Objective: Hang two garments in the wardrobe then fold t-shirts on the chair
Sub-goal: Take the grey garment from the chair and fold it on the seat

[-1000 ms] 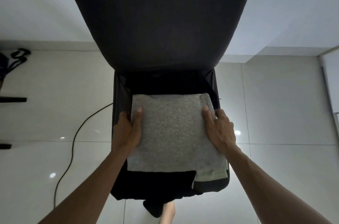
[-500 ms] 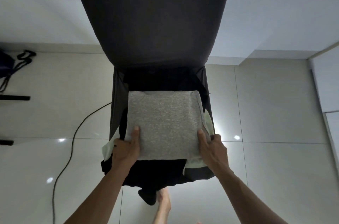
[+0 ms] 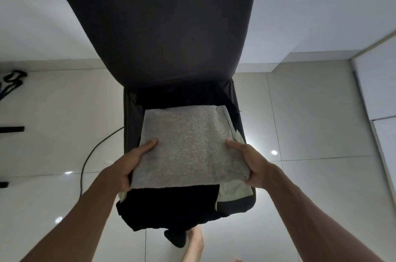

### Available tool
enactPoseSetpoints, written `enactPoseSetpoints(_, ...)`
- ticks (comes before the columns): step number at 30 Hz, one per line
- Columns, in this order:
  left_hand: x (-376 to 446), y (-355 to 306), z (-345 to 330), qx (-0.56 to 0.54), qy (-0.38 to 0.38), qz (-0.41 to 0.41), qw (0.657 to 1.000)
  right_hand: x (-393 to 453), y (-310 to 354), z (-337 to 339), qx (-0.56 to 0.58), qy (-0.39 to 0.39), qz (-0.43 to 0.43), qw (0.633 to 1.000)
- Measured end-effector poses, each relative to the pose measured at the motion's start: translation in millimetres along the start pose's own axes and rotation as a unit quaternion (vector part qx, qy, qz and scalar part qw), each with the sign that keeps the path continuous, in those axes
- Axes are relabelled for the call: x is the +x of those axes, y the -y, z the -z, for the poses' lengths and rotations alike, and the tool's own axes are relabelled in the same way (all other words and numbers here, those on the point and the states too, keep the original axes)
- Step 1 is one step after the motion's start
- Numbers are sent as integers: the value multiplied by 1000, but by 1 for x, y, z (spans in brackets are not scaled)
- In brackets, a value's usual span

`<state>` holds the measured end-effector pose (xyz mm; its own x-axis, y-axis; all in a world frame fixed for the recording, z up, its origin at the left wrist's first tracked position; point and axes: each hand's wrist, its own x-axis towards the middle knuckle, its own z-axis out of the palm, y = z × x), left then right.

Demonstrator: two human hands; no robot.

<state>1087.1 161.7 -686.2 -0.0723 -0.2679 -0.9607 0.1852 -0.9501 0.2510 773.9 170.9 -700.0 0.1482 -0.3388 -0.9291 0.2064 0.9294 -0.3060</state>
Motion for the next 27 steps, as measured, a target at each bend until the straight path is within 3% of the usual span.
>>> enactPoseSetpoints(7, 0, -25, 3, 76, -25, -45, 996, -3, 19, -20, -42, -13, 4, 999)
enactPoseSetpoints(14, -60, -26, -20, 134, 43, -84, 987, -73, 11, -1, -53, -1, 27, 998)
enactPoseSetpoints(19, -120, -36, -100, 183, 136, -132, 965, -159, 10, 56, -17, -10, 95, 995)
enactPoseSetpoints(27, -236, -15, -315, 292, 270, -184, 899, -334, -7, 204, 149, -96, 200, 964)
